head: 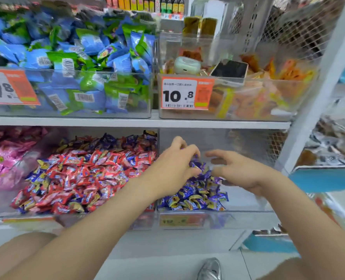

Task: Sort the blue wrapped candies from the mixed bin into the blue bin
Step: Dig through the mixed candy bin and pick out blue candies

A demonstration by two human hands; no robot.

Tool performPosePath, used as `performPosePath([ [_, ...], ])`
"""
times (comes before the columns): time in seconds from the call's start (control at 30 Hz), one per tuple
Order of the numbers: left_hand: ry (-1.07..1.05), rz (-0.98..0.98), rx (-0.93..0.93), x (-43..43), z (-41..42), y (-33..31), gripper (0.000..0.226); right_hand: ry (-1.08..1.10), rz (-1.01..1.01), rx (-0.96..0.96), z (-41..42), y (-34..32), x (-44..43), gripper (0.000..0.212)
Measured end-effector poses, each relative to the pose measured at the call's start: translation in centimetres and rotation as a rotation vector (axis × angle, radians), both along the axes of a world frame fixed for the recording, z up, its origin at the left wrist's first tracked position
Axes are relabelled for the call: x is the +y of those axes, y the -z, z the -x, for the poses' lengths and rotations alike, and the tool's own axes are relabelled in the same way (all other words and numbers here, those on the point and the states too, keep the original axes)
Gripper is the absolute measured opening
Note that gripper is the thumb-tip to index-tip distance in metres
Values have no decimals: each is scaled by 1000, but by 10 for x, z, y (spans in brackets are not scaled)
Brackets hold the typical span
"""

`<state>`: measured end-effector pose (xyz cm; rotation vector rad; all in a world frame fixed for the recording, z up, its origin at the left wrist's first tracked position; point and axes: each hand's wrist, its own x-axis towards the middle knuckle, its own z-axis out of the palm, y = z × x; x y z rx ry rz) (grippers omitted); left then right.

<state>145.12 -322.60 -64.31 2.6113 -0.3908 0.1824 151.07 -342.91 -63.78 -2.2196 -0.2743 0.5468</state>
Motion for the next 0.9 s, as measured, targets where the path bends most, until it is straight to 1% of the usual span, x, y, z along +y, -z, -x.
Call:
performPosePath([
  [0.07,23,69,135,-6,-7,3,56,-19,37,-82,-2,-1,-3,51],
  [0.1,25,88,171,-7,-9,4,62,-18,78,-140,-2,-1,-4,48],
  [0.13,24,92,170,-5,-12,6,62,-13,123,-201,-2,-2,-3,45],
  [0.17,20,81,134,-3,-13,6,56,-16,174,-254,-1,-3,-1,44],
  [0.23,5,55,32,8,-10,3,37,-39,248,-327,1,-5,7,38],
  [0.3,-24,52,-34,24,2,-1,24,-62,254,-373,8,-9,22,33],
  [0.4,-99,58,-86,58,28,-9,15,-90,183,-452,29,-16,59,28],
  [0.5,-219,12,-43,96,42,-13,13,-159,92,-529,56,-20,109,27],
  [0.53,-276,-29,15,113,44,-11,16,-220,79,-547,66,-20,129,27],
  [0.57,-328,-87,79,130,47,-9,25,-285,87,-559,73,-18,149,27],
  [0.63,-456,-215,178,165,48,-4,43,-387,147,-621,75,-9,183,26],
  [0.67,-527,-256,213,181,47,0,45,-402,189,-642,70,-5,199,25],
  [0.73,-613,-276,257,211,42,6,41,-376,266,-623,55,2,224,27],
  [0.8,-651,-251,234,233,32,9,30,-296,352,-603,35,7,243,27],
  [0.83,-665,-243,227,241,25,11,25,-241,423,-605,24,10,251,31],
  [0.9,-728,-231,274,255,8,15,34,-132,549,-625,1,18,260,54],
])
